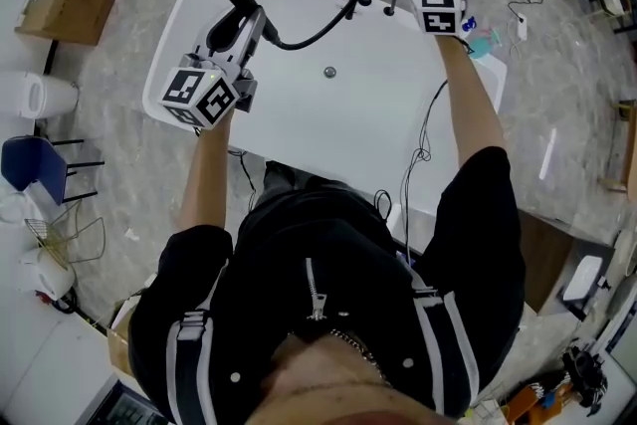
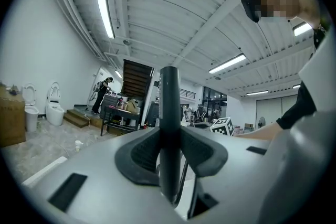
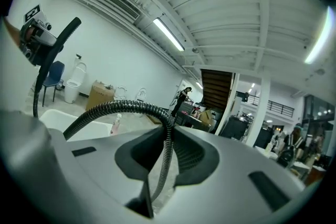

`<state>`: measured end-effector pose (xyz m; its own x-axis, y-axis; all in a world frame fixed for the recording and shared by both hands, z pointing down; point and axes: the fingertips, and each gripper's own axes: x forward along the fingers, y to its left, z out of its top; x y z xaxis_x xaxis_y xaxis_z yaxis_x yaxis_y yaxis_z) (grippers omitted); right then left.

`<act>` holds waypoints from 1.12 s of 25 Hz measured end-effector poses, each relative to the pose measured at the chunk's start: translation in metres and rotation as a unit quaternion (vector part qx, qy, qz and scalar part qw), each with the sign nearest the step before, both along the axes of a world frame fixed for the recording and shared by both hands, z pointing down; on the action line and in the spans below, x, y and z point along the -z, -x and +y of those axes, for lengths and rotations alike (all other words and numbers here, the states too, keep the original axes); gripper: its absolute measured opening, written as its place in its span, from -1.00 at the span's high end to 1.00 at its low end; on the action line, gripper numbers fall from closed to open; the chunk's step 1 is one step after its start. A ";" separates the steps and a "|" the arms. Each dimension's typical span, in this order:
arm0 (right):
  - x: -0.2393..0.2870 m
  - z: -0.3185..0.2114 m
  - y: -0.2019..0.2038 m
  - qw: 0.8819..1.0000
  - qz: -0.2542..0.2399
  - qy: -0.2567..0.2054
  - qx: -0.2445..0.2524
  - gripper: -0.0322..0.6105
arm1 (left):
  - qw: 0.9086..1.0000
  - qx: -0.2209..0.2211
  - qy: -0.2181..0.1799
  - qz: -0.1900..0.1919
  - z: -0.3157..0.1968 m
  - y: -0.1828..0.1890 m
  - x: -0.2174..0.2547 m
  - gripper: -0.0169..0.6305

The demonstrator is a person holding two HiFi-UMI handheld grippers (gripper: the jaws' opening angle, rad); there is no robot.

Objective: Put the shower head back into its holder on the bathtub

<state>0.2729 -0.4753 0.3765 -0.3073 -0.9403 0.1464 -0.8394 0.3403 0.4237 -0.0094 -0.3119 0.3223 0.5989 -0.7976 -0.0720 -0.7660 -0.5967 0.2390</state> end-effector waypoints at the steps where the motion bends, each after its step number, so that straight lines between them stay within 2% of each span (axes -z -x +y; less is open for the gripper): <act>1: -0.005 -0.001 -0.003 1.000 -0.001 0.004 -0.002 0.70 | 1.000 -0.001 0.002 0.000 -0.002 -0.002 -0.003 0.54; 10: -0.066 0.001 -0.026 0.998 -0.015 0.057 -0.024 0.70 | 1.000 -0.012 0.009 0.000 -0.010 -0.014 -0.026 0.54; 19: -0.136 0.004 -0.050 0.991 -0.027 0.120 -0.054 0.70 | 1.000 -0.014 0.003 -0.007 -0.011 -0.020 -0.032 0.54; 28: -0.185 0.014 -0.051 0.983 -0.031 0.173 -0.060 0.70 | 1.000 -0.015 0.008 -0.005 -0.008 -0.019 -0.032 0.54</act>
<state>0.3241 -0.4614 0.5618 -0.2161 -0.8672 0.4486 -0.9030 0.3523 0.2460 0.0099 -0.3204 0.3541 0.6231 -0.7804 -0.0533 -0.7500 -0.6154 0.2423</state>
